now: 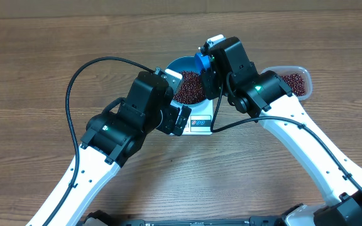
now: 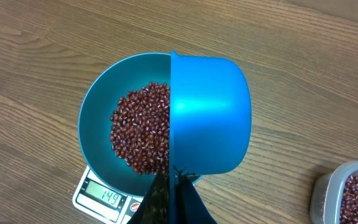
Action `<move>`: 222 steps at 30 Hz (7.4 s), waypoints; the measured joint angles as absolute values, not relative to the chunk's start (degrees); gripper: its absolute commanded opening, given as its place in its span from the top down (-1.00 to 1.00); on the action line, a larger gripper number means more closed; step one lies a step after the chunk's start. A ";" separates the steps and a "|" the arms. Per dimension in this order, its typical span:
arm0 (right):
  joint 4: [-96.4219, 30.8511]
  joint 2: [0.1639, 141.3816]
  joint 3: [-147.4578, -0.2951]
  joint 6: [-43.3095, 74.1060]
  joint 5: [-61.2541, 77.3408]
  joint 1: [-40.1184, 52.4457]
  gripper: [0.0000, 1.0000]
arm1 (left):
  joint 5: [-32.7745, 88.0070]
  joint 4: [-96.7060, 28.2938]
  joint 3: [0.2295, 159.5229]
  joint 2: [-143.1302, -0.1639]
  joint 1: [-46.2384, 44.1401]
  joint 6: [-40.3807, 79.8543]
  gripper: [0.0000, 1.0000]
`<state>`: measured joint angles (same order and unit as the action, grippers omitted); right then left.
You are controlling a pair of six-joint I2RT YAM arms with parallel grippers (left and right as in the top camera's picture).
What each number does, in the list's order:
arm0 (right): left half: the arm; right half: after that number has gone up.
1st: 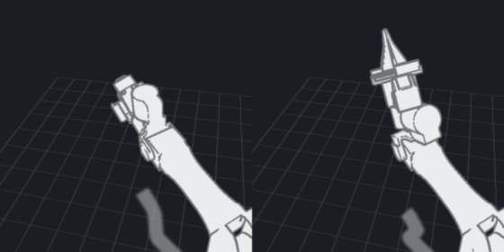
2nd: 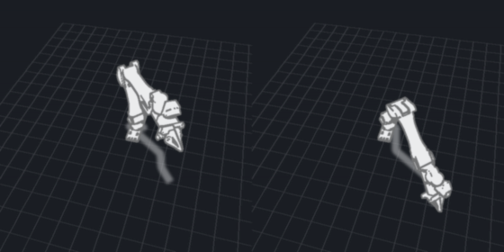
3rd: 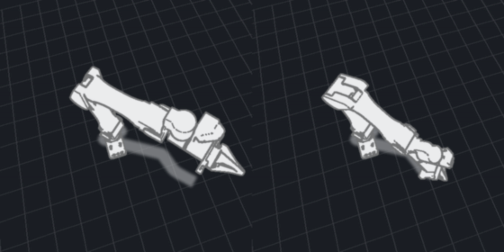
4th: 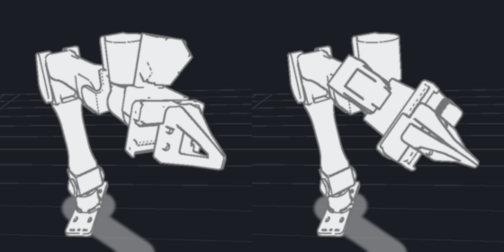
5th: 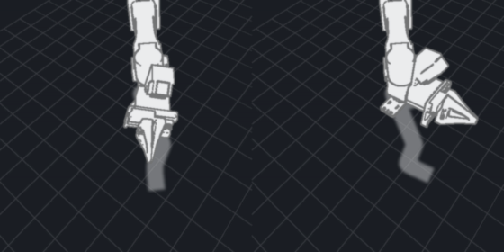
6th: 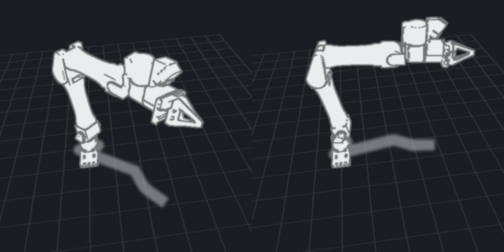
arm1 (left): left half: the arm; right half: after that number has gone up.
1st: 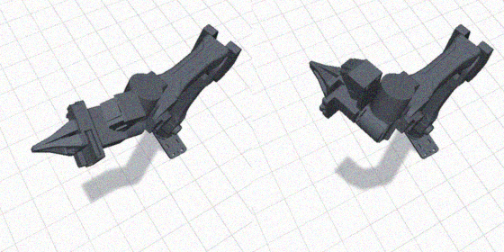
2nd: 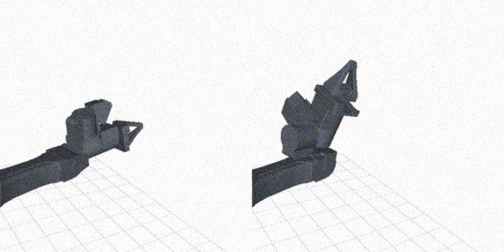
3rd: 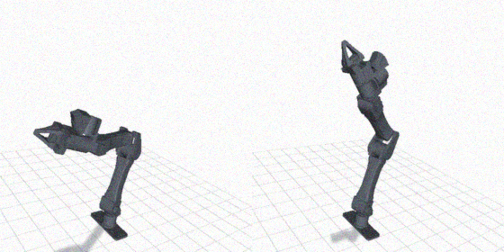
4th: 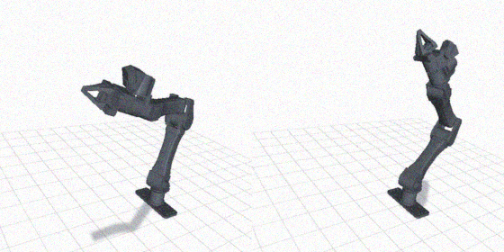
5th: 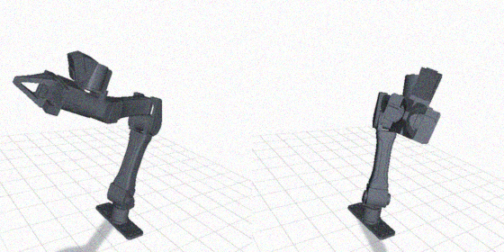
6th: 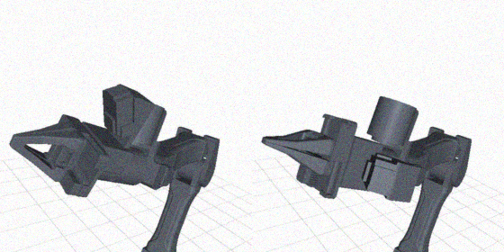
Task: Scoop item into bowl and weigh 150g on scale
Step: 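Hold the scoop tilted over the bowl, shaking beans in slowly, then lift the blue scoop away from the bowl over the bean tub, then lower the blue scoop into the bean tub and release it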
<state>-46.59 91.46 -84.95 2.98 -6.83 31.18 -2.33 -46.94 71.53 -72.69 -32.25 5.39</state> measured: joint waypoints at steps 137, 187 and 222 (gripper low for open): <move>-52.21 91.50 -84.95 19.97 27.24 -4.47 0.93 | -2.33 -46.96 71.53 -72.69 -32.25 5.39 -0.99; -59.11 91.50 -84.95 -7.77 -12.69 -1.48 0.93 | -2.33 -46.89 71.53 -72.69 -32.25 5.39 -0.99; -50.98 91.53 -75.92 54.76 -12.60 4.14 0.92 | -2.33 -46.74 71.53 -72.69 -32.25 5.39 -0.99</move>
<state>-50.98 91.53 -75.92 54.76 -12.60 4.14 -2.33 -46.74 71.53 -72.69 -32.25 5.39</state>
